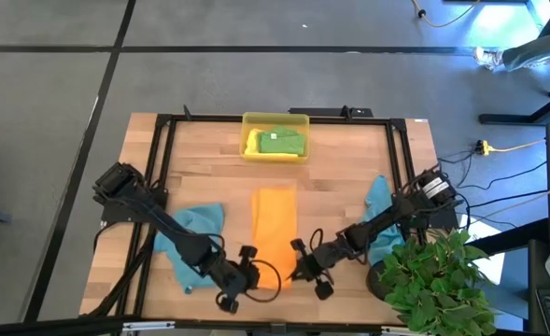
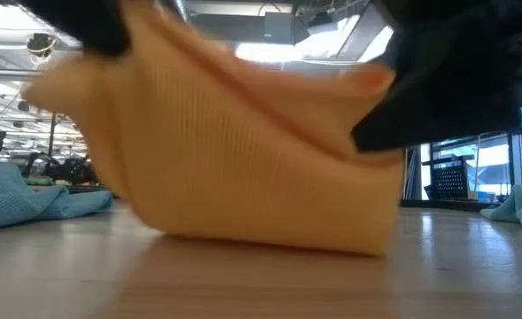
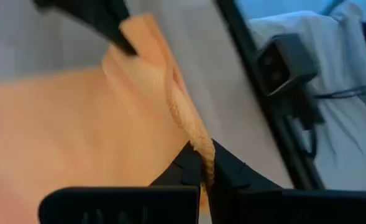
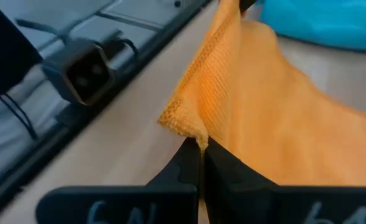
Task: Fold microfiber towels
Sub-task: Fold the orange towel
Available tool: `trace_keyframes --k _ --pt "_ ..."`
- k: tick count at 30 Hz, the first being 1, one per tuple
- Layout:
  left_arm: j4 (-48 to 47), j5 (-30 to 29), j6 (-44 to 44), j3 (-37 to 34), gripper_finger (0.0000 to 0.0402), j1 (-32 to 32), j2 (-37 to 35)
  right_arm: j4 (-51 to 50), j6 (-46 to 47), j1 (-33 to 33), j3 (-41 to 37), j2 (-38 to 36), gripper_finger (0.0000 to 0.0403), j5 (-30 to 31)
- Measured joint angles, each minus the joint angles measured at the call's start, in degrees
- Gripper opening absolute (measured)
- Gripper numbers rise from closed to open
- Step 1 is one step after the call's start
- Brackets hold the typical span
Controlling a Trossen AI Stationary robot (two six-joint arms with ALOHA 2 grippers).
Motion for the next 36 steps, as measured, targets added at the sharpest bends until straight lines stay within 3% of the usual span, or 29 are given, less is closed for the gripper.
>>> trace_keyframes --k 5,12,20,27,36 --pt "-9.04 -0.38 2.88 4.39 0.0000 0.31 -0.04 0.24 -0.89 0.55 0.02 -0.95 0.0004 4.65" --pt "-22.86 -0.59 4.68 6.90 0.0000 4.91 -0.07 -6.46 -2.68 -1.76 -0.02 -5.41 0.0003 16.40" --pt "-28.85 -0.27 11.41 6.92 0.0000 11.69 -0.89 -11.47 -2.18 -4.23 -0.02 -8.68 0.0002 24.25" --pt "-29.46 -3.48 16.98 6.95 0.0000 16.69 -3.36 -15.45 2.30 -7.72 -0.22 -8.70 0.0001 30.23" --pt "-30.09 -2.52 22.40 4.01 0.0000 25.43 -3.30 -10.68 2.91 -14.93 -3.87 -7.08 0.0001 34.75"
